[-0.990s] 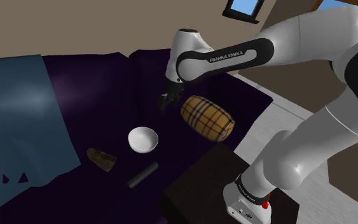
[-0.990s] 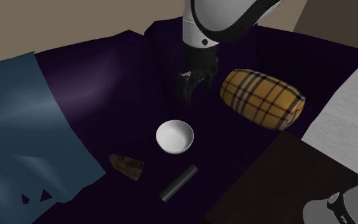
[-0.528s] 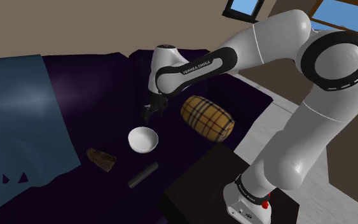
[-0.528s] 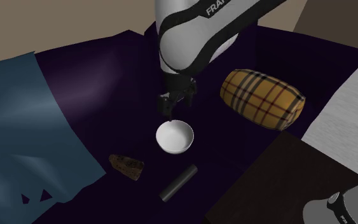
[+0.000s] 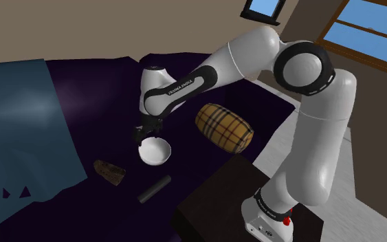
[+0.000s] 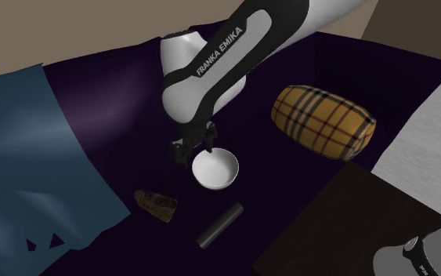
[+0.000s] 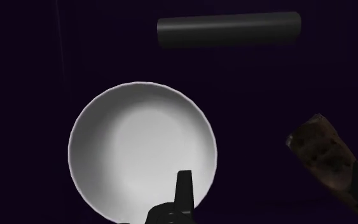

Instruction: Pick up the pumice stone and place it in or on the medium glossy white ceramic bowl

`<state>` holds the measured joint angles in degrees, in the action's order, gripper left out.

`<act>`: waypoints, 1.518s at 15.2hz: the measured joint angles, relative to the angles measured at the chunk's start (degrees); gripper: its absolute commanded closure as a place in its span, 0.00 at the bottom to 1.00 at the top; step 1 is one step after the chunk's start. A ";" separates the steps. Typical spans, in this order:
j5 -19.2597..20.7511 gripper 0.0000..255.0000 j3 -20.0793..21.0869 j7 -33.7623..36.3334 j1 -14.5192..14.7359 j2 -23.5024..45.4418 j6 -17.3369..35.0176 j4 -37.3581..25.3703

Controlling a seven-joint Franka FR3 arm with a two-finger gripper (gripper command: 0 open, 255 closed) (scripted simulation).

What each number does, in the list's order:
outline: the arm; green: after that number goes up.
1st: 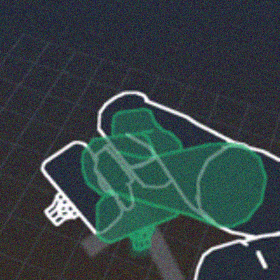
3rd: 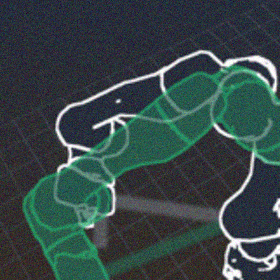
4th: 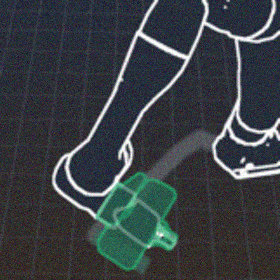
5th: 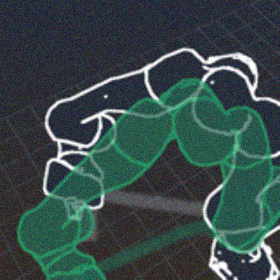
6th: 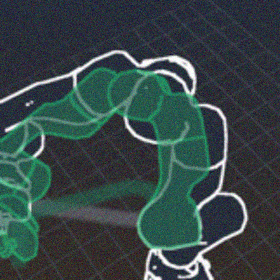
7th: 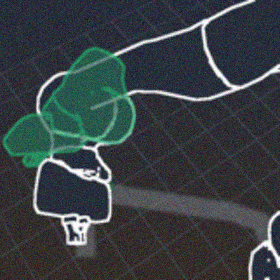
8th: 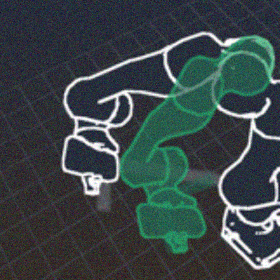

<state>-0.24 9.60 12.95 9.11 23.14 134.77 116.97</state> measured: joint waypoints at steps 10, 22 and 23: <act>0.15 0.00 0.05 2.35 2.78 16.38 2.29 -12.32; 0.37 1.00 -0.16 2.51 3.16 18.74 4.81 -12.17; 0.37 1.00 -0.16 2.51 3.16 18.74 4.81 -12.17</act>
<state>0.13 9.44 15.46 12.26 41.87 139.58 104.80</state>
